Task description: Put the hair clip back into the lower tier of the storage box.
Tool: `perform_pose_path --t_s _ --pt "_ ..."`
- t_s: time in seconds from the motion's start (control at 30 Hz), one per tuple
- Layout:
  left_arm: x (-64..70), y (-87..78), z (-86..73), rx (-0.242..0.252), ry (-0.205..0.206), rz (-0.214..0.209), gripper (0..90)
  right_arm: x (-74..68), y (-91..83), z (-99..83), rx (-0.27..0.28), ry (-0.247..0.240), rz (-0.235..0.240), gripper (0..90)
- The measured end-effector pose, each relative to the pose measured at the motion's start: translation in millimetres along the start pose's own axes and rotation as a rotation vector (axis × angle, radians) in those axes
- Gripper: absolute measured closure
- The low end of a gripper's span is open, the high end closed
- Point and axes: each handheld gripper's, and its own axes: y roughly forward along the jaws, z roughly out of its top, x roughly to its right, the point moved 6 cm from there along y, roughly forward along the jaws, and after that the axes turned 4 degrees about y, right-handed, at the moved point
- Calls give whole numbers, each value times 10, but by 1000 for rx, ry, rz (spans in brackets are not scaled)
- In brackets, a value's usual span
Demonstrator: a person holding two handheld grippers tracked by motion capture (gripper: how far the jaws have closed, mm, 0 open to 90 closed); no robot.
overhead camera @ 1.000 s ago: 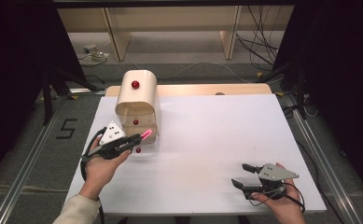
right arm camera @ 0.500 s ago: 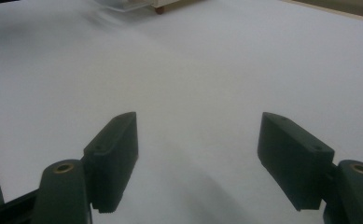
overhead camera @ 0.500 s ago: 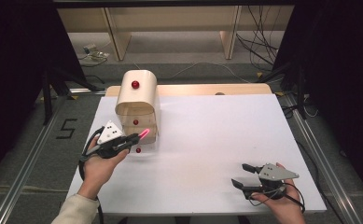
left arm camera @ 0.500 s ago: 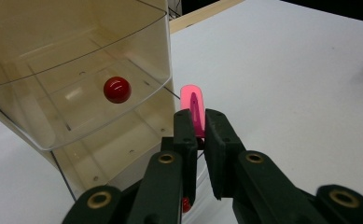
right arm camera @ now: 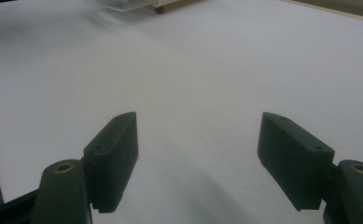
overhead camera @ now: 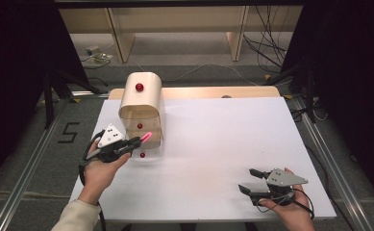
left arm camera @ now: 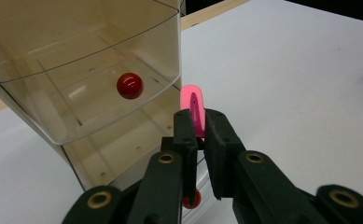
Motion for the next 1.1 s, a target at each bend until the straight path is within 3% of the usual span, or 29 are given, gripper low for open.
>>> perform_pose_path --t_s 1.1 --pt "-89 28 -88 -34 -22 13 832 -1 2 2 2 3 -1 299"
